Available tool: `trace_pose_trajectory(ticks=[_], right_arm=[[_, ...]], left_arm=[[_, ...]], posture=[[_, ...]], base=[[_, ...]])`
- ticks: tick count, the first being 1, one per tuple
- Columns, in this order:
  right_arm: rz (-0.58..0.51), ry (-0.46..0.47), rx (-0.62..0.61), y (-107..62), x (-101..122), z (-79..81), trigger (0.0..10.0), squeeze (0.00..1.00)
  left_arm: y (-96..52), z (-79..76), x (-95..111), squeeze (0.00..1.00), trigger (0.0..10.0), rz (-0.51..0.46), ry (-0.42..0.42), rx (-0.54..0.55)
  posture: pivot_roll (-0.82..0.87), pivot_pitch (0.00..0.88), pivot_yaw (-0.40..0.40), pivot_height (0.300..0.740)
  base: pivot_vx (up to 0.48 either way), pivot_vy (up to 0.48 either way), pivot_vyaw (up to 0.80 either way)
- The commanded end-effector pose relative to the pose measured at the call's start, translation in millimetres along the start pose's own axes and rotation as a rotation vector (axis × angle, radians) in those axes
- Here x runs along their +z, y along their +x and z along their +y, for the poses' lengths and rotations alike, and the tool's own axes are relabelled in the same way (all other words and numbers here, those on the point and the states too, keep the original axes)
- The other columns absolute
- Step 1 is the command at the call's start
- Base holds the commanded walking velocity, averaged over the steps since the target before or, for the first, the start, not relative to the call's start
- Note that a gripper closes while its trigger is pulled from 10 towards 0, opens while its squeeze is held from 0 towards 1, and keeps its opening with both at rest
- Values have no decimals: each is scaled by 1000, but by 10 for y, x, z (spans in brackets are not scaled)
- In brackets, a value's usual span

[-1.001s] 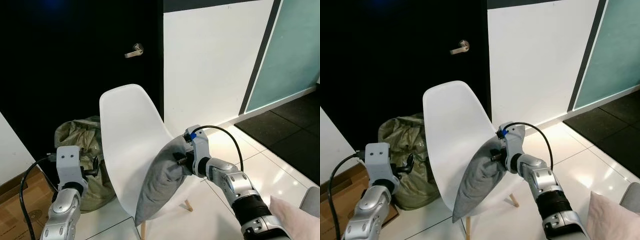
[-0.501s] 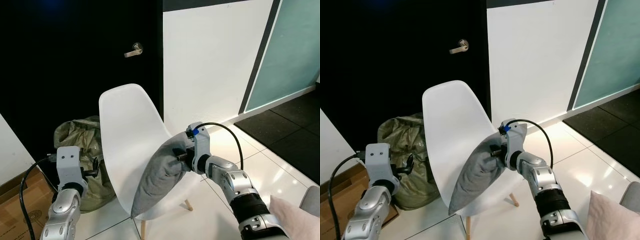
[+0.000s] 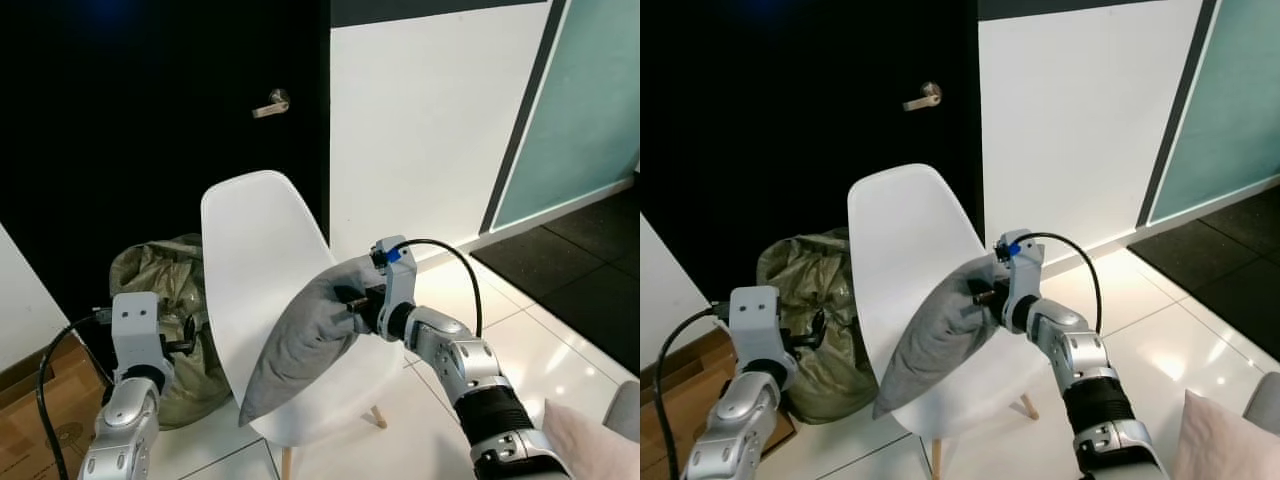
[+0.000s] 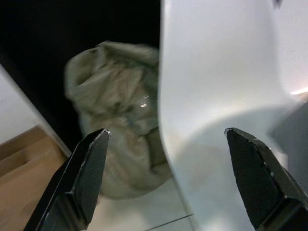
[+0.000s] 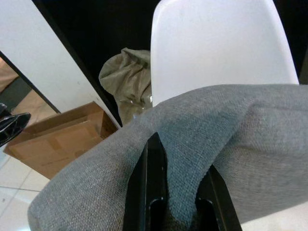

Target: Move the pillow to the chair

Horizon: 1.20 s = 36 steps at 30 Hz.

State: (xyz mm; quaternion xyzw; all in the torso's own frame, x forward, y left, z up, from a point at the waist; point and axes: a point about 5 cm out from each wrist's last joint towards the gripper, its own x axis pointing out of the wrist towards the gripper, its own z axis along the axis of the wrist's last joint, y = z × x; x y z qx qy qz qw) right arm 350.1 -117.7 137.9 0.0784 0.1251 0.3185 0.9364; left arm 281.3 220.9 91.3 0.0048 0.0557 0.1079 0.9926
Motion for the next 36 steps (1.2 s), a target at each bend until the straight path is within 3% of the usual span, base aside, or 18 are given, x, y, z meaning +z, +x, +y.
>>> trace_pose_trajectory(ticks=[1, 6, 13, 17, 23, 29, 36], right_arm=[[-130, -49, 43, 6, 266, 74, 10000, 0], [-141, -41, 38, 5, 281, 69, 10000, 0], [-128, -50, -32, 15, 278, -1, 10000, 0], [-89, -62, -131, -10, 256, -142, 10000, 0], [-47, -85, -172, -22, 214, -195, 10000, 0], [60, -141, -204, 5, 91, -214, 10000, 0], [196, -109, -249, 43, -76, -264, 10000, 0]], left_arm=[[0, 64, 21, 0, 10000, -2, 14, 18], [0, 59, 24, 0, 10000, -3, 12, 15], [-1, 56, 26, 0, 10000, -3, 12, 13], [-29, -8, 6, 0, 10000, 17, 41, -39], [-12, 1, 7, 0, 10000, 22, 26, -31], [-9, -25, 3, 0, 10000, 24, 3, -50], [-34, -58, 11, 0, 10000, 21, -7, -73]], posture=[[-152, 30, 35, 688], [-152, 29, 33, 688], [-151, 29, 33, 688], [-152, 30, 33, 688], [-150, 25, 32, 688], [-151, 19, 32, 688], [-143, 15, 25, 673]], base=[[379, 0, 800], [384, 0, 800], [386, 0, 0], [0, -328, 0], [0, -268, 0], [0, 0, 0], [0, 0, 0]])
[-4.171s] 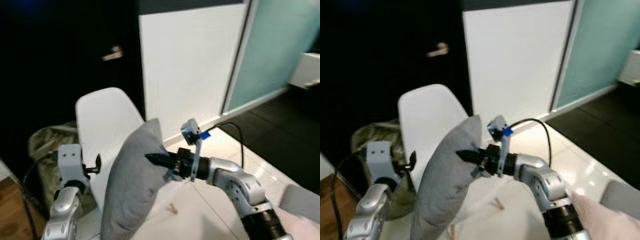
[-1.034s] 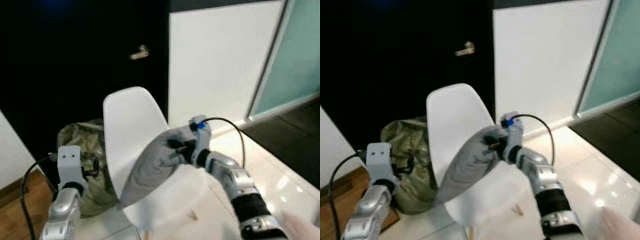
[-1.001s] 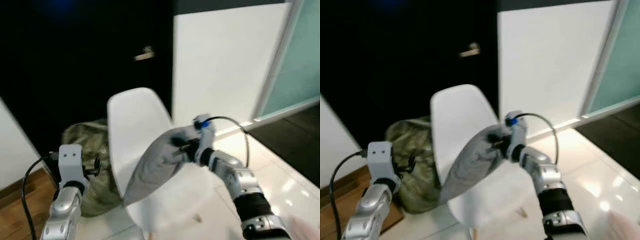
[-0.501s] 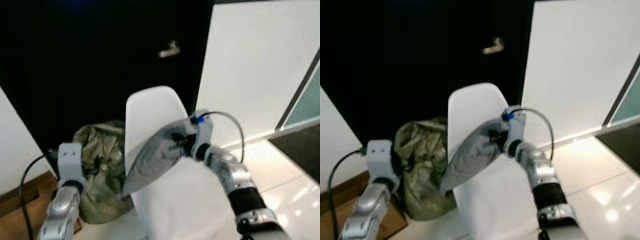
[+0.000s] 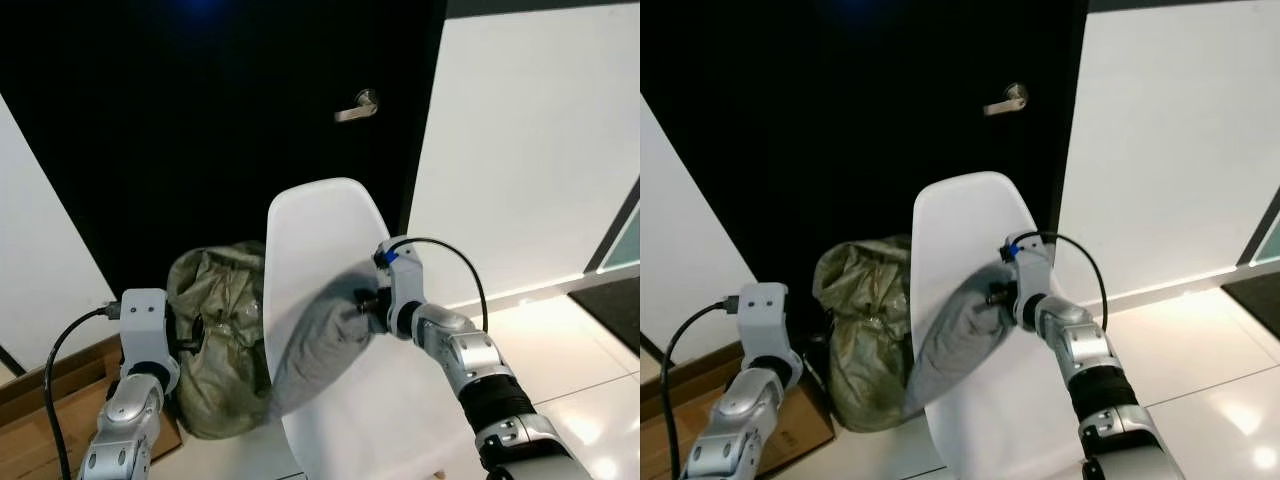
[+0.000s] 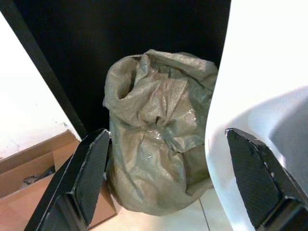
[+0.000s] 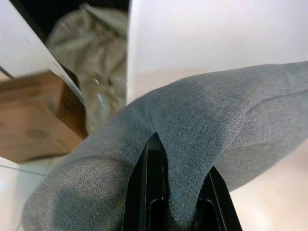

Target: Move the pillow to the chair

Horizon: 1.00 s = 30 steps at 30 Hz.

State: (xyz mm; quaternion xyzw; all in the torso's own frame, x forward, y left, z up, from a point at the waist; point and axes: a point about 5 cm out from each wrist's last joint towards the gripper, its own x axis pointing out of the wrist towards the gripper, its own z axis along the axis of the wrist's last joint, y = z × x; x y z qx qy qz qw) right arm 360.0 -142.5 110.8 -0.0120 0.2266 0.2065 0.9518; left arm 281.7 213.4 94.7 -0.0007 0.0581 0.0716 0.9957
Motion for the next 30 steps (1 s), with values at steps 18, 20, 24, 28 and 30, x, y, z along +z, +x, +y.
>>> trace_pose_trajectory(ticks=[18, 20, 24, 28, 30], right_arm=[[215, 104, -78, -39, -180, -173, 10000, 0], [208, 139, -58, -38, -162, -164, 10000, 0], [173, 219, 2, -37, -106, -127, 10000, 0], [154, 295, 66, -24, -65, -48, 10000, 0], [164, 308, 68, -13, -68, -22, 10000, 0]], left_arm=[[-50, 6, 55, 0, 10000, 0, -4, -38], [-52, 5, 54, 0, 10000, 2, -5, -40], [-64, -9, 62, 0, 10000, 7, -10, -59], [-105, 1, 87, 0, 10000, 7, -16, -78], [-124, 7, 93, 0, 10000, 7, -18, -84]], posture=[[-147, 44, 19, 623], [-147, 44, 19, 618], [-151, 51, 17, 608], [-141, 54, 9, 598], [-139, 54, 7, 593]], base=[[0, 0, 0], [0, 0, 0], [0, 0, 0], [0, 0, 0], [0, 0, 0]])
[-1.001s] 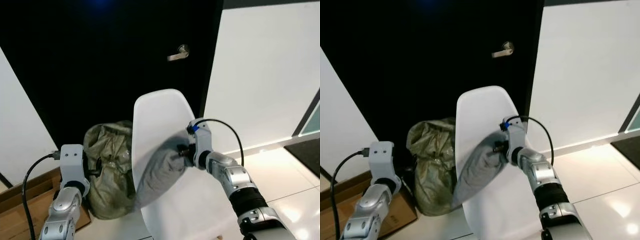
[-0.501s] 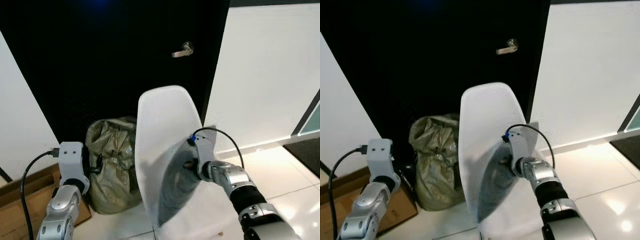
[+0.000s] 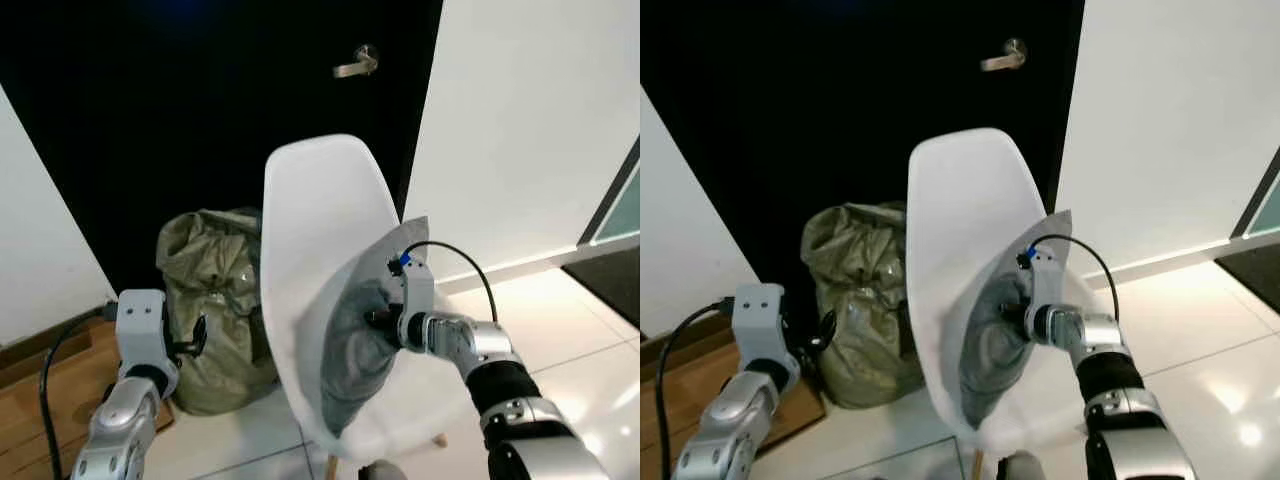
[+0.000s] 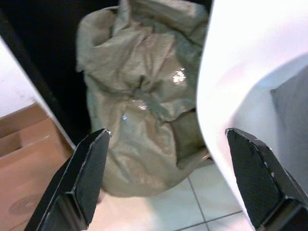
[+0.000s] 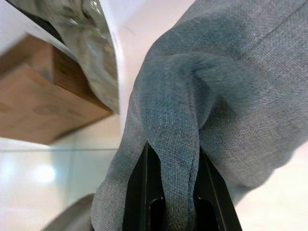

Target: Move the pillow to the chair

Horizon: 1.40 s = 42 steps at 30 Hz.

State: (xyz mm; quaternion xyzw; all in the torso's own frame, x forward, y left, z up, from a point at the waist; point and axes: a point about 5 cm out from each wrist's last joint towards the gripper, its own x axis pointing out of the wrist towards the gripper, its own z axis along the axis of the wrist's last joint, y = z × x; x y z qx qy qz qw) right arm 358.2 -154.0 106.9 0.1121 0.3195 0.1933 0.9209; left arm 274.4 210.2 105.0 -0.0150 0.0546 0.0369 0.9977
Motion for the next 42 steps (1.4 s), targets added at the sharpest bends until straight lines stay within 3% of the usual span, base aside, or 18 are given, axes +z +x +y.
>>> trace_pose_trajectory(ticks=[1, 5, 7, 8, 9, 10, 11, 15, 19, 24, 25, 27, 28, 29, 33, 37, 42], right_arm=[[26, 26, 20, 36, -29, 72, 10000, 0], [27, 61, -9, 55, -23, 79, 10000, 0], [-5, 220, -33, 61, 24, 60, 10000, 0], [-5, 220, -33, 61, 24, 60, 10000, 0], [-25, 334, -18, 63, 53, 70, 10000, 0], [-25, 334, -18, 63, 53, 70, 10000, 0], [-33, 472, 53, 71, 96, 156, 10000, 0], [-4, 493, 135, 86, 109, 313, 10000, 0], [41, 418, 152, 133, 80, 466, 10000, 0], [63, 317, 59, 156, 36, 433, 10000, 0], [49, 252, -20, 149, 40, 348, 10000, 494], [36, 210, -72, 140, 48, 291, 10000, 494], [19, 103, -167, 112, 69, 178, 10000, 933], [12, 76, -186, 86, 87, 123, 10000, 1000], [-3, 11, -190, -28, 195, 49, 10000, 1000], [-18, -117, -267, -135, 313, -94, 10000, 1000], [-31, -133, -263, -230, 439, -123, 10000, 1000]], left_arm=[[-37, 24, 1, 0, 10000, 13, 7, -12], [-64, 24, 0, 0, 10000, 17, 5, -20], [-75, 0, -7, 0, 10000, 24, 4, -30], [-75, 0, -7, 0, 10000, 24, 4, -30], [-73, -12, -9, 0, 10000, 26, 3, -36], [-73, -12, -9, 0, 10000, 26, 3, -36], [-66, -25, -6, 0, 10000, 28, 3, -41], [-62, -31, 4, 0, 10000, 32, 1, -45], [-69, -42, 16, 0, 10000, 33, -1, -49], [-80, -47, 17, 0, 10000, 33, -2, -51], [-84, -42, 21, 0, 10000, 32, -3, -50], [-86, -39, 23, 0, 10000, 31, -3, -49], [-87, -35, 26, 0, 10000, 31, -3, -49], [-90, -30, 30, 0, 10000, 27, -3, -47], [-92, -16, 48, 0, 10000, 18, -4, -44], [-82, -15, 52, 0, 10000, 17, -3, -43], [-72, -20, 60, 0, 10000, 14, -6, -41]], posture=[[-139, 54, 7, 593], [-138, 57, 7, 583], [-142, 57, 9, 573], [-142, 57, 9, 573], [-142, 57, 9, 573], [-142, 57, 9, 573], [-143, 58, 10, 573], [-145, 58, 9, 573], [-142, 57, 6, 573], [-139, 56, 4, 573], [-138, 58, 3, 573], [-138, 58, 3, 573], [-137, 55, 1, 573], [-139, 56, 3, 573], [-144, 51, 0, 573], [-148, 44, -2, 573], [-153, 38, -3, 573]], base=[[0, 0, 0], [0, 0, 0], [0, 0, 0], [0, 0, 0], [0, 0, 0], [0, 0, 0], [0, 0, 0], [0, 0, 0], [0, 0, 0], [0, 0, 0], [0, 0, 0], [0, 0, 0], [0, 0, 0], [0, 0, 0], [0, 0, 0], [0, 0, 0], [0, 0, 0]])
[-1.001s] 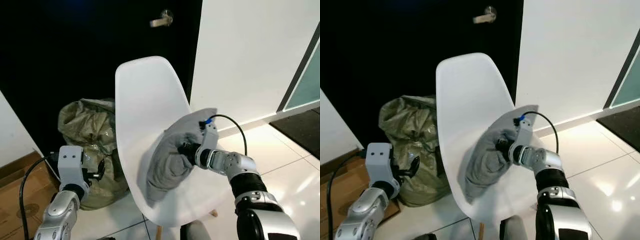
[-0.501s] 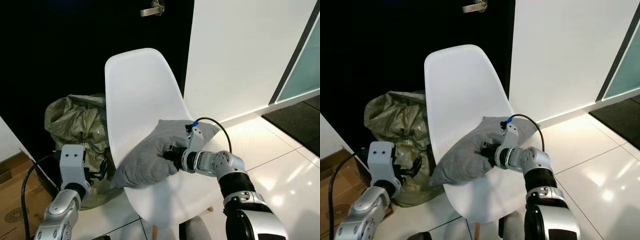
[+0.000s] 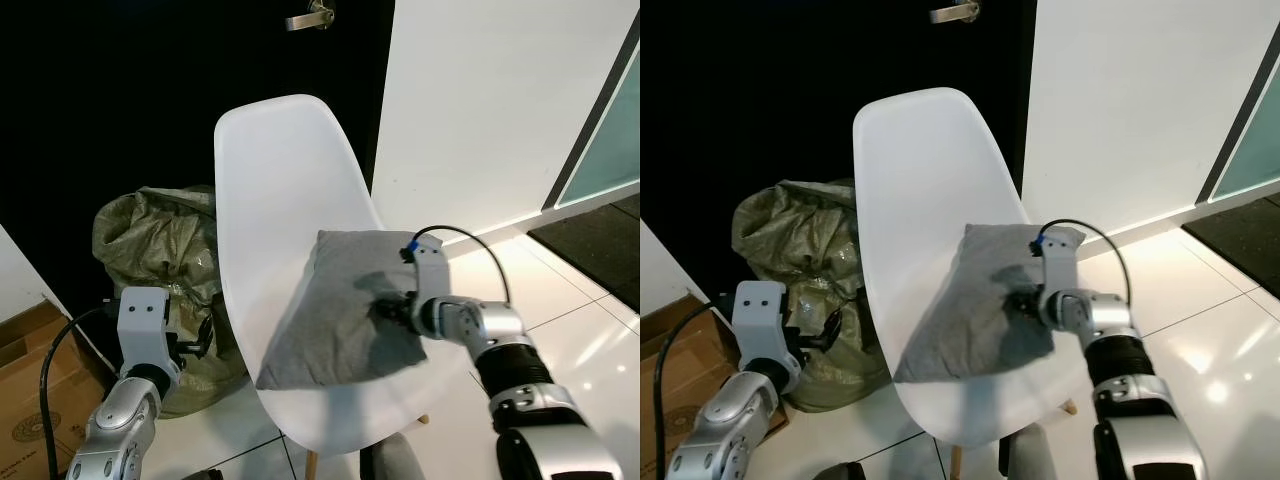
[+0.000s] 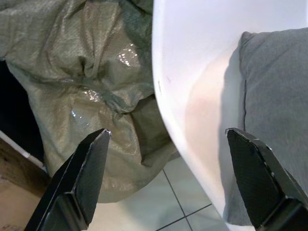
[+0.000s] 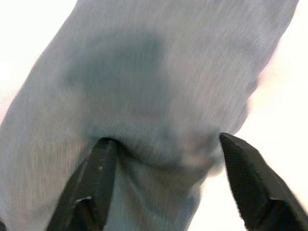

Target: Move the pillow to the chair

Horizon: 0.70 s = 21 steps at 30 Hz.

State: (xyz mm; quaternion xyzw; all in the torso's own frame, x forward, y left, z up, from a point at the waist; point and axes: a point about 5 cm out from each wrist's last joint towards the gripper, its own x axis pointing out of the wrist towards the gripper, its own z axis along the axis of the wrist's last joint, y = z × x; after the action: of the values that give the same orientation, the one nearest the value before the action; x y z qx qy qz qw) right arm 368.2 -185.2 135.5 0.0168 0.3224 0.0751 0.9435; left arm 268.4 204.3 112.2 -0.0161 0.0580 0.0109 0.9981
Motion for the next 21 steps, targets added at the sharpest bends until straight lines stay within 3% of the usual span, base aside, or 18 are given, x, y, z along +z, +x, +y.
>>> trace_pose_trajectory(ticks=[1, 7, 9, 10, 11, 13, 14, 15, 16, 21], right_arm=[[-35, -32, 41, -50, 152, 74, 10000, 1000], [-45, 1, 88, -85, 195, 83, 10000, 1000], [-41, -54, 119, -109, 196, 102, 10000, 1000], [-79, -136, 26, -131, 265, -6, 10000, 1000], [-79, -136, 26, -131, 265, -6, 10000, 1000], [-182, -241, -145, -198, 449, -205, 10000, 1000], [-218, -253, -178, -222, 506, -244, 10000, 1000], [-273, -216, -128, -239, 574, -192, 10000, 1000], [-345, -167, -49, -263, 641, -96, 10000, 0], [-462, -71, 118, -295, 673, 111, 10000, 0]], left_arm=[[1, 36, 2, 0, 10000, 4, -8, 12], [13, 30, 15, 0, 10000, 0, -12, 14], [19, 14, 28, 0, 10000, -3, -15, 12], [20, 6, 33, 0, 10000, -5, -15, 11], [20, 6, 33, 0, 10000, -5, -15, 11], [19, -16, 38, 0, 10000, -7, -18, 9], [20, -24, 39, 0, 10000, -8, -19, 9], [23, -34, 43, 0, 10000, -11, -18, 10], [30, -40, 53, 0, 10000, -16, -18, 15], [47, -31, 84, 0, 10000, -31, -28, 50]], posture=[[-154, 35, -5, 573], [-159, 37, -5, 573], [-153, 42, -7, 573], [-153, 44, -6, 573], [-153, 44, -6, 573], [-154, 44, -6, 573], [-154, 44, -6, 573], [-158, 43, -6, 573], [-159, 45, -7, 573], [-156, 45, -9, 583]], base=[[0, 0, 0], [0, 0, 0], [0, 0, 0], [0, 0, 0], [0, 0, 0], [0, 0, 0], [0, 0, 0], [0, 0, 0], [0, 0, 0], [0, 0, 0]])
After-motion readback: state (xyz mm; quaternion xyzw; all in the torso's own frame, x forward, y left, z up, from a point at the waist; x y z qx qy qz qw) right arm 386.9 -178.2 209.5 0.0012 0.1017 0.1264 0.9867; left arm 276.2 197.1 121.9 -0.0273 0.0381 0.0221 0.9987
